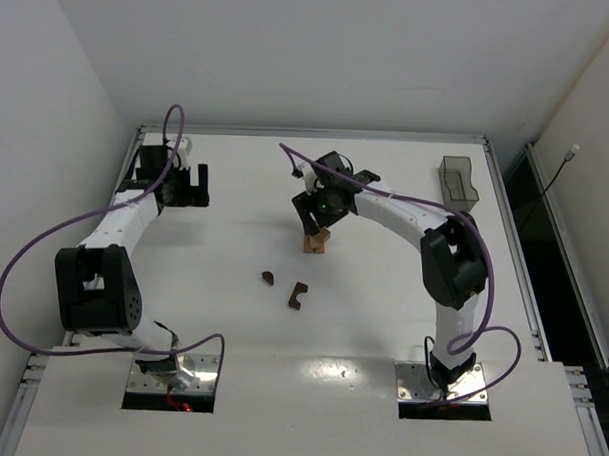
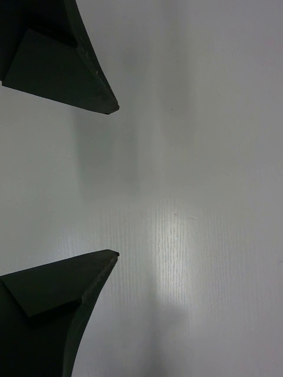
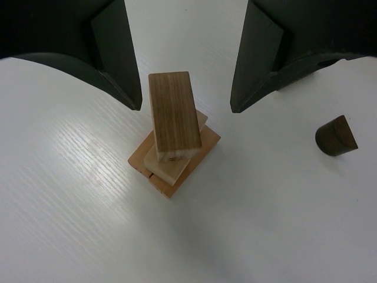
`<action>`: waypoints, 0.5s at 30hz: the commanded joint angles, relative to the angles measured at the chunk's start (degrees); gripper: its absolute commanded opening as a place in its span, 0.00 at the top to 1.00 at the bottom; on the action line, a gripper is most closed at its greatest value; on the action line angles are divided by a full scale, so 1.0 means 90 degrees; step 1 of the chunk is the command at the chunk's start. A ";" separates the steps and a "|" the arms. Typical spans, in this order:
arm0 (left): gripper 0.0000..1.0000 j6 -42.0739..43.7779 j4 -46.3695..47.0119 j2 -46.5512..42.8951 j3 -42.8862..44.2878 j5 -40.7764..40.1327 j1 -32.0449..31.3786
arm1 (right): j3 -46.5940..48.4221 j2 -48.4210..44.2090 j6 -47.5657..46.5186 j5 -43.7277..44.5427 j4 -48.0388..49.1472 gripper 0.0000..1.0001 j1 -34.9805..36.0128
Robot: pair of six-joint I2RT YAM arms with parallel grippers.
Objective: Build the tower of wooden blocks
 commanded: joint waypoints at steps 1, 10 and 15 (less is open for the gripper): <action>0.00 -0.0003 0.0182 0.0096 0.0231 0.0062 -0.0054 | 0.0252 0.0138 -0.0311 -0.0373 0.0148 0.42 -0.0008; 0.00 -0.0003 0.0182 0.0155 0.0231 0.0062 -0.0054 | 0.0135 0.0196 -0.0625 -0.0148 0.0295 0.45 0.0051; 0.00 -0.0003 0.0182 0.0155 0.0231 0.0062 -0.0054 | 0.0135 0.0255 -0.0625 -0.0148 0.0295 0.48 0.0051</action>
